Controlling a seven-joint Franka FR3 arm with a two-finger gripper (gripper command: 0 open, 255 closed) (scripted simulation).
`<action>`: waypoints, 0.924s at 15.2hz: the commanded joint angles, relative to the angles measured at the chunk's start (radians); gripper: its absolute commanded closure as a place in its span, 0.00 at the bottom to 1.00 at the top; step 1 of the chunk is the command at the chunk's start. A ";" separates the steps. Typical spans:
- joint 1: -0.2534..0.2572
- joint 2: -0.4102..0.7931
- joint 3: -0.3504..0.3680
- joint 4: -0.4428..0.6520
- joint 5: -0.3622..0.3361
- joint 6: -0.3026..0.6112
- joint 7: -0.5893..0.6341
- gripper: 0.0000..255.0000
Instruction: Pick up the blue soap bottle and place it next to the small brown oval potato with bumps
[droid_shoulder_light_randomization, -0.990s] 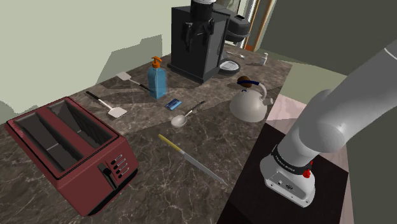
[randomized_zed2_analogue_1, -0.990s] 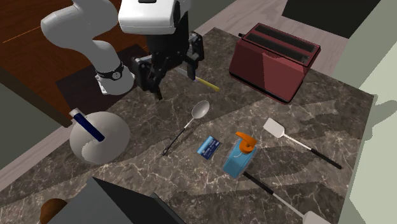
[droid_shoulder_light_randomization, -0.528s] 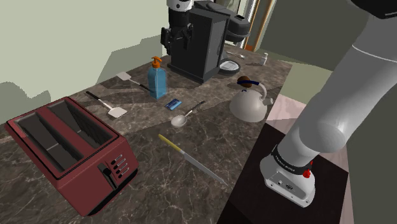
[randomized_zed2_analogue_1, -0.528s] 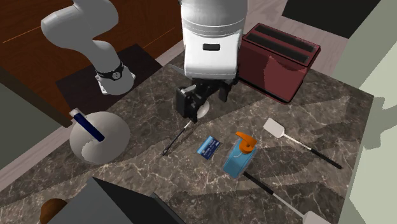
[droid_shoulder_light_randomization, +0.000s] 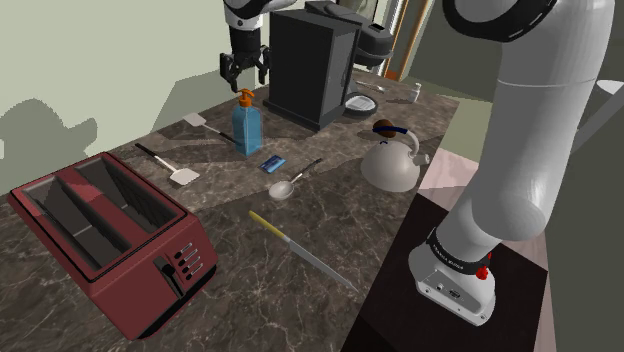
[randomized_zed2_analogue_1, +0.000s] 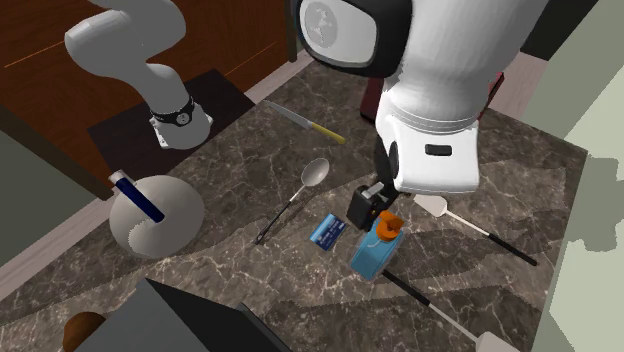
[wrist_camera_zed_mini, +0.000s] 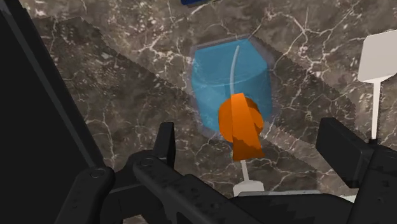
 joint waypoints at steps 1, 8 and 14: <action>0.005 0.058 0.000 0.067 -0.004 -0.010 0.006 0.00; 0.003 0.087 -0.003 0.008 -0.008 0.078 0.010 0.00; 0.003 0.087 -0.003 0.008 -0.008 0.078 0.010 0.00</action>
